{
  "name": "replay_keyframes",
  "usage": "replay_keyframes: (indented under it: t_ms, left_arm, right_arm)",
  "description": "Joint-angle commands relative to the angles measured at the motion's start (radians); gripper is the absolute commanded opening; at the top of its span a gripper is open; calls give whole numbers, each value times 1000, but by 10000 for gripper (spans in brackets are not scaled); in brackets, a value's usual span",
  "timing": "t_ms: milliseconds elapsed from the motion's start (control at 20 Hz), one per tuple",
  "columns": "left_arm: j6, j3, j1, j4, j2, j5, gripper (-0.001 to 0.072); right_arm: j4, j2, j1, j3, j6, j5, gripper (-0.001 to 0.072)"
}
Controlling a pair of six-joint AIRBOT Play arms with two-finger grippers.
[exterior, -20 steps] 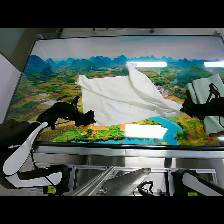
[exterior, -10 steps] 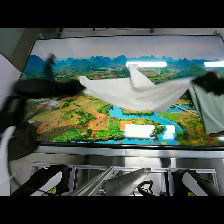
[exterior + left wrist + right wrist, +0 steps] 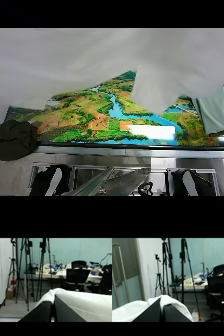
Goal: Fold the shirts.
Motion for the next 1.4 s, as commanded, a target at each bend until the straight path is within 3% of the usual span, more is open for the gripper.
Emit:
replay_keyframes:
  t_ms: [0, 200, 350, 550, 750, 950, 1200, 1350]
  left_arm:
    - [-7, 56, 68, 17, -78, 93, 16]
    - [71, -174, -61, -85, -197, 81, 17]
    - [146, -295, -234, -75, -353, 60, 17]
    - [185, -439, -328, -75, -603, -57, 17]
    - [225, -511, -306, -77, -906, -214, 17]
    - [172, -339, -278, -86, -1207, -200, 17]
    - [79, -85, -283, -84, -1351, -174, 17]
    - [69, 0, -284, -76, -1348, -75, 17]
  right_arm:
    - [-31, 12, -5, 41, -3, 51, 23]
    - [-31, -117, 20, 7, -3, -110, 23]
    - [-87, -227, 132, -174, -10, -153, 22]
    - [-251, -346, 265, -533, -10, -8, 22]
    - [-276, -580, 288, -778, -10, 269, 23]
    - [-166, -886, 260, -685, -59, 378, 22]
    - [-128, -1102, 241, -342, -71, 274, 22]
    - [-229, -1115, 241, -240, -71, 192, 22]
